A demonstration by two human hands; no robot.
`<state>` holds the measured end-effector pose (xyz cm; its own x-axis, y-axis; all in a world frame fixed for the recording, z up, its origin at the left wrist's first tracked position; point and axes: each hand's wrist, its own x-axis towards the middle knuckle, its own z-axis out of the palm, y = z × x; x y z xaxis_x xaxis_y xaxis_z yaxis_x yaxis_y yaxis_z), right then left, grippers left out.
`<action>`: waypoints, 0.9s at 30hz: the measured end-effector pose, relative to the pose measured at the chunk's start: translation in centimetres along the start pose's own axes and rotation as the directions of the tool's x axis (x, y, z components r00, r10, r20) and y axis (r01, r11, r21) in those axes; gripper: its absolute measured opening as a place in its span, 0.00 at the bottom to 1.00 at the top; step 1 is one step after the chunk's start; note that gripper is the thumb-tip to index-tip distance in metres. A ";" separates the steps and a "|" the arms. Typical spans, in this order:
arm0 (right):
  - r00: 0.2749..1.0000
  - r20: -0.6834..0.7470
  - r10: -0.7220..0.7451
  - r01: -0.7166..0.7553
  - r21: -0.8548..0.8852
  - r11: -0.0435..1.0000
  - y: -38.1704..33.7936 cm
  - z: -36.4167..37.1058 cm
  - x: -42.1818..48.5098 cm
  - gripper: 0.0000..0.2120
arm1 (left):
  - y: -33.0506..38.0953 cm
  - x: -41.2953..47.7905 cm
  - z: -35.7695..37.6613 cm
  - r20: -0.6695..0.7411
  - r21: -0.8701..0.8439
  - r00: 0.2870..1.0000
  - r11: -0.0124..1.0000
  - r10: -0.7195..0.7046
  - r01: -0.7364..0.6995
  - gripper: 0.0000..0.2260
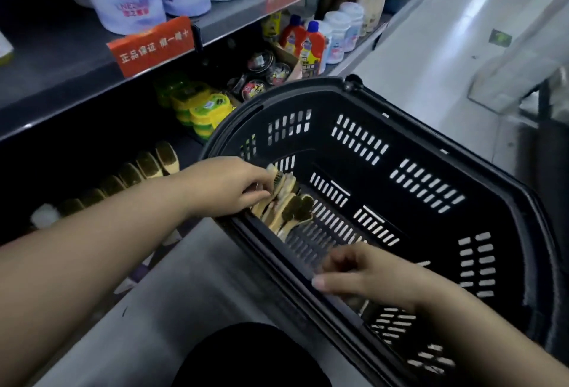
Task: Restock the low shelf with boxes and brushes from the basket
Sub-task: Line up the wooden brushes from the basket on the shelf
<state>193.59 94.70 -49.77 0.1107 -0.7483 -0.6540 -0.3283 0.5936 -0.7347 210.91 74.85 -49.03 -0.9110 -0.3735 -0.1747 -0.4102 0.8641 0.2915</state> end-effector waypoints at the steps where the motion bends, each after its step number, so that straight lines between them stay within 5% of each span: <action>1: 0.999 0.028 0.043 -0.045 0.067 0.997 0.2 -0.5 0.9 0.21 | 0.2 0.0 -0.1 0.013 -0.014 1.000 1.000 -0.003 0.004 0.08; 6: 0.978 -0.103 0.180 -0.174 0.063 0.983 2.3 -1.4 10.8 0.08 | 0.9 1.2 0.3 0.066 -0.171 0.991 0.977 -0.115 0.125 0.07; 10: 0.947 -0.162 0.278 -0.279 0.014 0.960 4.4 0.6 18.5 0.08 | 1.5 2.3 2.1 0.100 -0.346 0.976 0.913 -0.195 0.218 0.08; 15: 0.874 -0.246 0.420 -0.337 0.316 0.887 7.3 3.7 22.5 0.08 | 1.4 1.9 4.1 0.139 -0.421 0.958 0.861 -0.249 0.285 0.07; 20: 0.851 -0.270 0.451 -0.254 0.540 0.803 7.6 2.5 20.9 0.11 | 1.2 2.1 4.3 0.165 -0.420 0.939 0.839 -0.303 0.345 0.08; 27: 0.916 -0.320 0.242 0.011 0.623 0.782 3.1 0.3 16.8 0.09 | 1.3 2.7 4.5 0.319 -0.280 0.869 0.838 -0.378 0.467 0.21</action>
<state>194.74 84.06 -63.10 -0.2788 -0.6363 -0.7193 0.3294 0.6402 -0.6940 208.09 76.48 -53.37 -0.6233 -0.5439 -0.5618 -0.7816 0.4555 0.4262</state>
